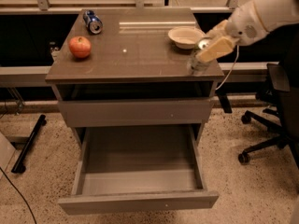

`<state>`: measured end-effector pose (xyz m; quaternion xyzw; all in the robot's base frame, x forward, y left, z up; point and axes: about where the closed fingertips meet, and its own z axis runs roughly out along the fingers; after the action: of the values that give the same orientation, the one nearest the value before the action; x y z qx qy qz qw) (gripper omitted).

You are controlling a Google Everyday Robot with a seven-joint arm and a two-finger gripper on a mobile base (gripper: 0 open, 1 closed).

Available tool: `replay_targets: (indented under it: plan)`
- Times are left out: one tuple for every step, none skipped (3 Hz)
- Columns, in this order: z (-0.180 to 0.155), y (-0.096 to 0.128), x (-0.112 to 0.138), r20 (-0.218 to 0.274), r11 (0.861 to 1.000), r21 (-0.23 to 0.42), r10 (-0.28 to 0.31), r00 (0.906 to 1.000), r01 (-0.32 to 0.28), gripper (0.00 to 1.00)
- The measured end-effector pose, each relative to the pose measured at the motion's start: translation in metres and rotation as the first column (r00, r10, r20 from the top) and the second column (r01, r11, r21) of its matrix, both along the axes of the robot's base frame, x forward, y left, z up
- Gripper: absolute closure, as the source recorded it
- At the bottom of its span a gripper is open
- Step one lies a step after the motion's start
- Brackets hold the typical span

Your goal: Pick 7up can from middle drawer and place on counter

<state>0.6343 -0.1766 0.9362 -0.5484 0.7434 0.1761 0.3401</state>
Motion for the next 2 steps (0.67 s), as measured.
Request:
replay_targets:
  plan:
    - [0.017,0.037,0.014,0.045,0.999,-0.001,0.053,0.9976,-0.053,1.0]
    - [0.016,0.071,0.032,0.047,0.996,-0.01,0.092,0.9946,-0.092,1.0]
